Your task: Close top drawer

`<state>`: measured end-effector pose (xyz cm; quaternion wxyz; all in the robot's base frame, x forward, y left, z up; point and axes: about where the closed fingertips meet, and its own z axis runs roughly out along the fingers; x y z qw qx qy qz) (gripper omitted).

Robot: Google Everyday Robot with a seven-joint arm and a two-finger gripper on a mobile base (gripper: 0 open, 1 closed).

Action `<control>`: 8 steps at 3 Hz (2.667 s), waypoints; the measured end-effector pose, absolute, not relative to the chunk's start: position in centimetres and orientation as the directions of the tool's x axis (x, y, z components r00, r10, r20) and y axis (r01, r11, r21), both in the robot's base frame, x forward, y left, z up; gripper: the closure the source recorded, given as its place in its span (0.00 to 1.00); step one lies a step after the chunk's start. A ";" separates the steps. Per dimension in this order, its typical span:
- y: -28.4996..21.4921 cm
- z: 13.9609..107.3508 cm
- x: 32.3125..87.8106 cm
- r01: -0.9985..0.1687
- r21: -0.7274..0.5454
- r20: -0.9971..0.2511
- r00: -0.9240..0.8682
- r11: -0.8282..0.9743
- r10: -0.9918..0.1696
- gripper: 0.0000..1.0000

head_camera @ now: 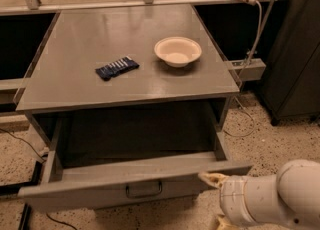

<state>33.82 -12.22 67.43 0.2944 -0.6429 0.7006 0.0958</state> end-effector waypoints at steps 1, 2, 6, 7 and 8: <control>-11.2 67.2 36.5 -0.963 -0.241 -0.530 0.028 0.118 -0.847 0.18; -9.4 66.7 41.5 -0.969 -0.243 -0.513 0.082 0.053 -0.854 0.41; -8.8 67.0 47.2 -0.962 -0.272 -0.468 0.119 0.015 -0.876 0.26; -8.8 67.0 47.2 -0.962 -0.272 -0.468 0.119 0.015 -0.876 0.00; -8.8 67.0 47.2 -0.962 -0.272 -0.468 0.119 0.015 -0.876 0.00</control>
Offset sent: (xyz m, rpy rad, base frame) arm 0.1424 0.0509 -0.0148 -0.0513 0.0069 0.1831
